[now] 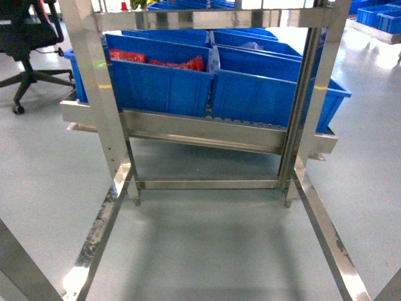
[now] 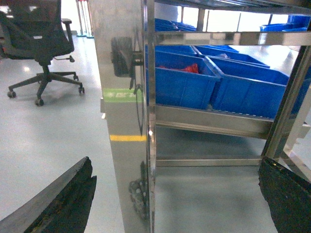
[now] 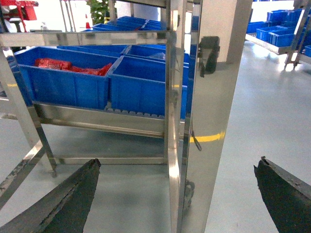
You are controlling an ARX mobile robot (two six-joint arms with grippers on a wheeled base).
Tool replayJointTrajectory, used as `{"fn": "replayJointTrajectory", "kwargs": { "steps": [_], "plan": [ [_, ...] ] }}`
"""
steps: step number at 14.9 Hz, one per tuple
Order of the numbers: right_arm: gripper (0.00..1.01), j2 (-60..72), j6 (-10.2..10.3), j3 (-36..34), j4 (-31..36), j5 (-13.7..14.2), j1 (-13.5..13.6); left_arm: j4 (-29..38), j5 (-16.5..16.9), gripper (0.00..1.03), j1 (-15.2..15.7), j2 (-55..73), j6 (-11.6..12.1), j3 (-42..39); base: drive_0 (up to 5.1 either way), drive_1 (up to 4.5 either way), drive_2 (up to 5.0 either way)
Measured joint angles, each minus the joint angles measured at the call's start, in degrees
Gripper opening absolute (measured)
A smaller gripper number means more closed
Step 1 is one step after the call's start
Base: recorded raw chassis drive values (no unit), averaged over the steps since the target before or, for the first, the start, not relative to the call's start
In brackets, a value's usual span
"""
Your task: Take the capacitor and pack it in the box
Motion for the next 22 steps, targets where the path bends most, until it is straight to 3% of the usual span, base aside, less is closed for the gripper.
{"fn": "replayJointTrajectory", "kwargs": {
  "steps": [22],
  "plan": [
    [0.98, 0.0, 0.13, 0.0, 0.09, 0.09, 0.0, 0.31, 0.07, 0.98, 0.0, 0.0, 0.0, 0.0, 0.0, 0.0, 0.0]
  ]
}}
